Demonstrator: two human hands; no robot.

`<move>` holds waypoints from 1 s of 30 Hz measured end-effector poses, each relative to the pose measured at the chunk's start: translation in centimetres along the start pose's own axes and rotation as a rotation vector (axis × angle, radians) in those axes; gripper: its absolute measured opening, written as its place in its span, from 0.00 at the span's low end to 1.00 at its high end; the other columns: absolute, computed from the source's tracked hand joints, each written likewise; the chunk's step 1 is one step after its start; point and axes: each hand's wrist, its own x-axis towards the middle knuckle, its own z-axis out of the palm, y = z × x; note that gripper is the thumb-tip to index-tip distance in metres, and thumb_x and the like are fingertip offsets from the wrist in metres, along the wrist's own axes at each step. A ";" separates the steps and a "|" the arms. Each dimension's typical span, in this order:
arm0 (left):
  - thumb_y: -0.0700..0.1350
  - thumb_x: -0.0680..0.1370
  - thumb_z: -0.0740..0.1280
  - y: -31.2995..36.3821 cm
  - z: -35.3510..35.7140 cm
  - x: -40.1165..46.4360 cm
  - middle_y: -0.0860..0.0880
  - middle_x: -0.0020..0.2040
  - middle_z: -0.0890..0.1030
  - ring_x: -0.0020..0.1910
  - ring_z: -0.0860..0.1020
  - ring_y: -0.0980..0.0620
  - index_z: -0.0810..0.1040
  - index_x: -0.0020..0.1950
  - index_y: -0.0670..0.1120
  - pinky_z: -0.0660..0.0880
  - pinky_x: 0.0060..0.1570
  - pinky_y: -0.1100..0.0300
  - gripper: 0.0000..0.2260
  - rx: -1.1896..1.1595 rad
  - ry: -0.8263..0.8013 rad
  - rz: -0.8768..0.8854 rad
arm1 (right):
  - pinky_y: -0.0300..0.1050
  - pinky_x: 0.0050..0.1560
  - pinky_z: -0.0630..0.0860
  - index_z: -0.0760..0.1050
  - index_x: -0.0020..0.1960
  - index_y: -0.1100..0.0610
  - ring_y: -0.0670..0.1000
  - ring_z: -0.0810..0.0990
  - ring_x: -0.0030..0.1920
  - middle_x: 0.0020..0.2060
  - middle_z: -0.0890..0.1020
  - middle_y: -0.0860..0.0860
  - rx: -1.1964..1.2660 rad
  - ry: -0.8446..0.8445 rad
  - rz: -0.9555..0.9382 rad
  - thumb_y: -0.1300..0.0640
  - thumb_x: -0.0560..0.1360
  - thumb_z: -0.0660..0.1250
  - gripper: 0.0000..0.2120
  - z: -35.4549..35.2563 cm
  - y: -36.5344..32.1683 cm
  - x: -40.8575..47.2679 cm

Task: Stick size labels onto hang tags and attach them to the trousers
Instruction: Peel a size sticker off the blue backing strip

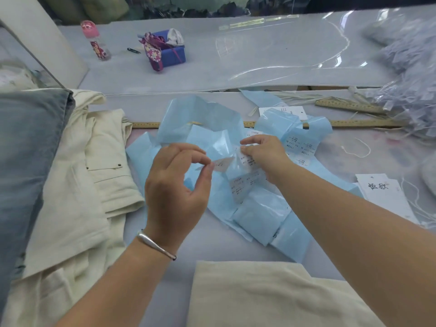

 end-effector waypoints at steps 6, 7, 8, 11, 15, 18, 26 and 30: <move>0.41 0.75 0.67 3.9 -3.2 0.4 0.58 0.40 0.80 0.41 0.79 0.59 0.77 0.44 0.49 0.76 0.43 0.64 0.03 -0.124 -0.124 -0.312 | 0.48 0.60 0.68 0.78 0.59 0.48 0.50 0.72 0.62 0.60 0.76 0.49 -0.302 0.012 -0.331 0.45 0.78 0.64 0.13 -2.1 -2.2 -6.1; 0.40 0.75 0.68 4.6 -3.2 0.3 0.59 0.39 0.80 0.41 0.79 0.60 0.76 0.43 0.49 0.75 0.42 0.66 0.05 -0.150 -0.165 -0.358 | 0.45 0.58 0.71 0.80 0.52 0.48 0.46 0.76 0.57 0.56 0.79 0.47 -0.179 -0.087 -0.361 0.44 0.77 0.64 0.11 -3.2 -2.6 -8.2; 0.38 0.75 0.68 5.3 -3.1 0.1 0.59 0.37 0.80 0.41 0.79 0.59 0.76 0.42 0.49 0.75 0.41 0.67 0.07 -0.178 -0.210 -0.404 | 0.42 0.55 0.71 0.81 0.49 0.49 0.44 0.77 0.54 0.52 0.81 0.45 -0.110 -0.205 -0.381 0.43 0.76 0.66 0.11 -4.3 -2.7 -10.5; 0.34 0.75 0.69 8.1 -2.2 -0.7 0.59 0.37 0.79 0.40 0.78 0.58 0.76 0.41 0.49 0.72 0.38 0.69 0.10 -0.257 -0.356 -0.481 | 0.40 0.55 0.68 0.81 0.43 0.52 0.45 0.75 0.53 0.49 0.81 0.46 -0.382 -0.275 -0.558 0.48 0.71 0.73 0.07 -7.9 -1.8 -15.3; 0.35 0.76 0.69 13.3 -0.5 -2.1 0.58 0.41 0.81 0.42 0.79 0.59 0.77 0.44 0.53 0.71 0.38 0.72 0.11 -0.317 -0.445 -0.504 | 0.42 0.54 0.68 0.81 0.37 0.53 0.46 0.75 0.50 0.46 0.82 0.46 -0.345 -0.056 -0.500 0.57 0.70 0.74 0.04 -12.1 0.6 -19.6; 0.46 0.75 0.72 17.6 1.2 -4.2 0.58 0.50 0.78 0.44 0.78 0.63 0.73 0.59 0.60 0.72 0.41 0.73 0.16 -0.351 -0.454 -0.660 | 0.38 0.48 0.71 0.81 0.37 0.55 0.45 0.79 0.46 0.41 0.83 0.45 -0.037 0.067 -0.268 0.59 0.69 0.75 0.04 -15.7 3.1 -21.8; 0.41 0.75 0.72 26.2 6.2 -8.4 0.39 0.39 0.81 0.34 0.74 0.55 0.82 0.42 0.41 0.71 0.37 0.62 0.04 -0.544 -0.594 -0.888 | 0.26 0.33 0.69 0.83 0.36 0.57 0.37 0.76 0.29 0.31 0.83 0.46 0.428 -0.036 0.032 0.65 0.71 0.72 0.07 -24.8 7.7 -25.6; 0.38 0.74 0.72 28.5 8.7 -8.6 0.46 0.32 0.80 0.31 0.73 0.54 0.82 0.39 0.40 0.71 0.33 0.64 0.05 -0.500 -0.598 -0.890 | 0.29 0.36 0.72 0.84 0.40 0.55 0.40 0.79 0.35 0.37 0.85 0.46 0.422 -0.026 0.092 0.62 0.71 0.72 0.04 -28.0 9.9 -25.2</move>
